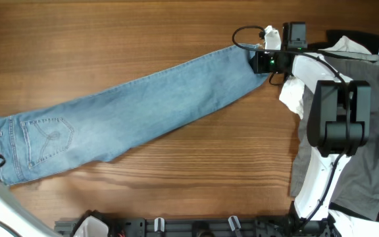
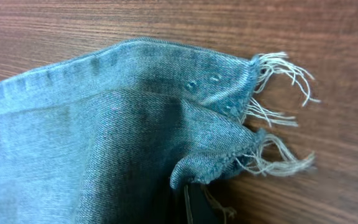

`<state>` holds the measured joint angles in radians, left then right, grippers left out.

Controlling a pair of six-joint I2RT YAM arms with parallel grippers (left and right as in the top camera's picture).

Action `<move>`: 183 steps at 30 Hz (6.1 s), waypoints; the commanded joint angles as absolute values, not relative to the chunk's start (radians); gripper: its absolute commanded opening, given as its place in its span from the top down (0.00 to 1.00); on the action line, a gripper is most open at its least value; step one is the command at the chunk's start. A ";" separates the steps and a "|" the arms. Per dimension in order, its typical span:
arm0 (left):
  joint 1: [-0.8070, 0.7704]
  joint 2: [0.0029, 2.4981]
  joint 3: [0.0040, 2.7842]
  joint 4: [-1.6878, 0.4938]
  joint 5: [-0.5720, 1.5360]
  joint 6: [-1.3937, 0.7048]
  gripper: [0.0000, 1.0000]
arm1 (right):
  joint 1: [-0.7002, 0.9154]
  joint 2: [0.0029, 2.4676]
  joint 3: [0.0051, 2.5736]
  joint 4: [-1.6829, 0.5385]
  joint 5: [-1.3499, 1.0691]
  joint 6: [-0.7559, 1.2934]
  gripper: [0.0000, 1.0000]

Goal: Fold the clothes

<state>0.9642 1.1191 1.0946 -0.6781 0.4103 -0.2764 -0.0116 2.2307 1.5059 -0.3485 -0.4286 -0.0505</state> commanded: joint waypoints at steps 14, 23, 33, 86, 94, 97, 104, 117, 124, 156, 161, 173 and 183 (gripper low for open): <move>0.768 0.982 1.094 -0.743 0.456 -0.303 0.39 | -0.149 1.810 1.500 -0.500 -0.399 0.007 0.96; 0.755 0.945 1.095 -0.745 0.501 -0.308 0.39 | -0.038 1.687 1.500 -0.547 -0.590 0.015 0.96; 0.755 0.879 1.213 -0.745 0.505 -0.373 0.32 | 0.367 1.648 1.499 -0.531 -0.684 0.190 0.96; 0.754 0.915 1.322 -0.962 0.610 -0.368 0.00 | 0.481 1.993 1.459 -0.728 -0.475 0.097 0.18; 0.753 1.069 1.322 -1.198 0.452 -0.291 0.00 | 0.525 2.074 1.443 -0.717 -0.559 0.018 0.05; 0.734 1.114 1.322 -1.217 0.468 -0.285 0.00 | 0.545 2.092 1.413 -0.673 -0.560 0.019 0.11; 0.665 1.066 1.322 -1.209 0.566 -0.239 0.00 | 0.557 2.092 1.396 -0.640 -0.610 0.001 0.30; 0.630 0.982 1.322 -1.300 0.496 -0.239 0.00 | 0.502 2.074 1.382 -0.595 -0.431 0.103 0.95; 0.630 0.982 1.322 -1.299 0.496 -0.239 0.00 | 0.304 1.978 1.384 -0.583 -0.199 0.183 0.96; 0.630 0.982 1.322 -1.299 0.496 -0.242 0.00 | 0.593 1.789 1.417 -0.786 -0.233 0.110 0.18; 0.630 0.982 1.322 -1.299 0.496 -0.242 0.00 | 0.805 1.852 1.398 -0.693 -0.043 0.074 0.18; 0.630 0.982 1.322 -1.299 0.496 -0.242 0.00 | 0.898 2.072 1.398 -0.594 0.019 -0.023 0.16; 0.630 0.982 1.322 -1.299 0.496 -0.242 0.00 | 0.893 2.011 1.421 -0.627 0.202 -0.025 0.88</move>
